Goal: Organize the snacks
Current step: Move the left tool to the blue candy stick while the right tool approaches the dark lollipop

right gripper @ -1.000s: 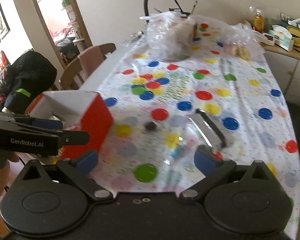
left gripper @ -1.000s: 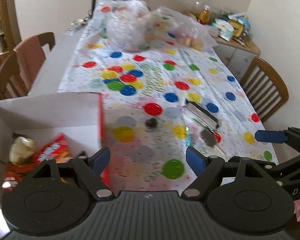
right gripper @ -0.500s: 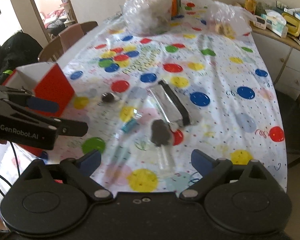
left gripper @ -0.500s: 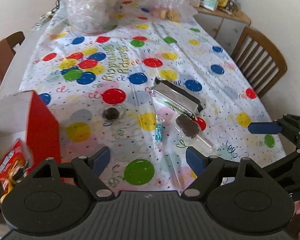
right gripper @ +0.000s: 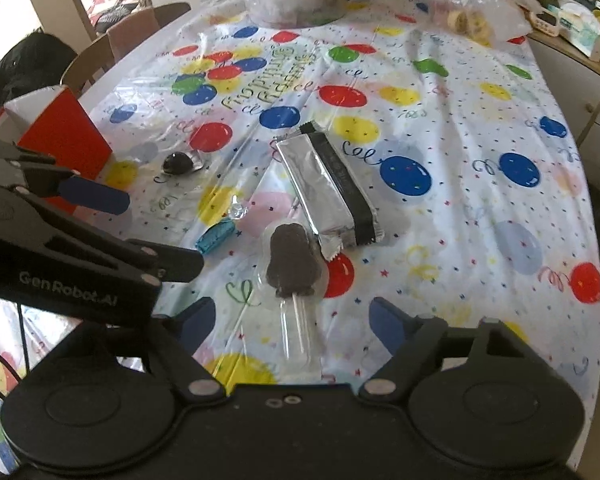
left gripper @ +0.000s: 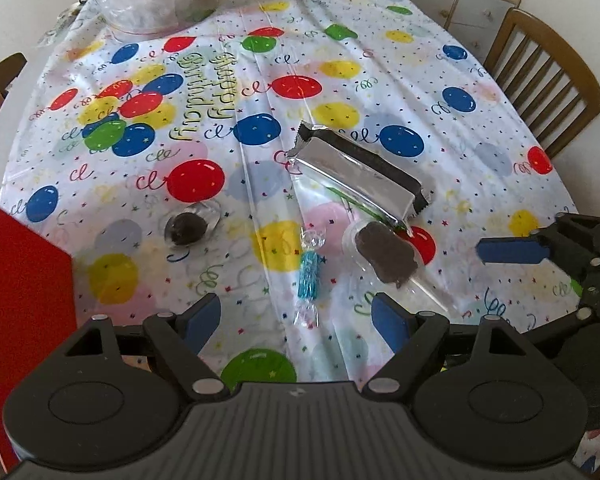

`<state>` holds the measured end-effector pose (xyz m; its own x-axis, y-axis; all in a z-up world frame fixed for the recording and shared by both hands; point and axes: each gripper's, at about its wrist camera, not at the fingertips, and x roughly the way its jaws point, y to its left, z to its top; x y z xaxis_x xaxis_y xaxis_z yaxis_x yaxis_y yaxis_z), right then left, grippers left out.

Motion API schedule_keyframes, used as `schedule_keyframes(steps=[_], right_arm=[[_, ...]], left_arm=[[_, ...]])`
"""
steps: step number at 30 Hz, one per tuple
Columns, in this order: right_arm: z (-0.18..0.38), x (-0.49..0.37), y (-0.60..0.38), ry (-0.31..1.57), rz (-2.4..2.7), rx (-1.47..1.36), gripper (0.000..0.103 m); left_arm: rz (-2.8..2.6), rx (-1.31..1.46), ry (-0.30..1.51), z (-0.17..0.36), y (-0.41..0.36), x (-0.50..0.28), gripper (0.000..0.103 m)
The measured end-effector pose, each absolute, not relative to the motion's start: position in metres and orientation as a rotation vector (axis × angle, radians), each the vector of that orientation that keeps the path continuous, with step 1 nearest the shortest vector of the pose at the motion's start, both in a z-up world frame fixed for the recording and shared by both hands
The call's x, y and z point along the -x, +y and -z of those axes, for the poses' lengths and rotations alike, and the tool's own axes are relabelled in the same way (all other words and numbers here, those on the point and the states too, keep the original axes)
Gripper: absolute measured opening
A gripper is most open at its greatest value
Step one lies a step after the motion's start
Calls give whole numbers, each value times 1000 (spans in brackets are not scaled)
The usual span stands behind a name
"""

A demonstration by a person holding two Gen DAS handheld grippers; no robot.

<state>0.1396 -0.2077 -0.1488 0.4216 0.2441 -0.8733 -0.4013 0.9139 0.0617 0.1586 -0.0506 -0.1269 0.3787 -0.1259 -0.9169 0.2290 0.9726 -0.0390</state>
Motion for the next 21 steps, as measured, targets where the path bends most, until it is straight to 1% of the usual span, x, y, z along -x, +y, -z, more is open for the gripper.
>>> schedule_keyframes(steps=[7,9,11,16,18,20,21], right_arm=[[162,-156,-201,1082,-427,180,72],[165,-159,-198,1087,-431,188,67],[167,-161,-196,1089,-435,202,62],[168,-161,-191,1062,-440,260,53],[168,-160,-189,1053,-439,280,47],[168,-159,-188,1044,-443,294,43],[168,-159,-188,1039,-445,302,43]], left_arm=[[218,-113,1192,138,-54,-178,81],[218,-111,1201,142,-55,-182,79],[215,-114,1208,145,-56,-185,78],[229,-116,1211,149,-60,-188,69],[233,-119,1214,151,-61,-189,62],[233,-125,1216,153,-63,-190,57],[237,-128,1217,154,-63,-190,55]])
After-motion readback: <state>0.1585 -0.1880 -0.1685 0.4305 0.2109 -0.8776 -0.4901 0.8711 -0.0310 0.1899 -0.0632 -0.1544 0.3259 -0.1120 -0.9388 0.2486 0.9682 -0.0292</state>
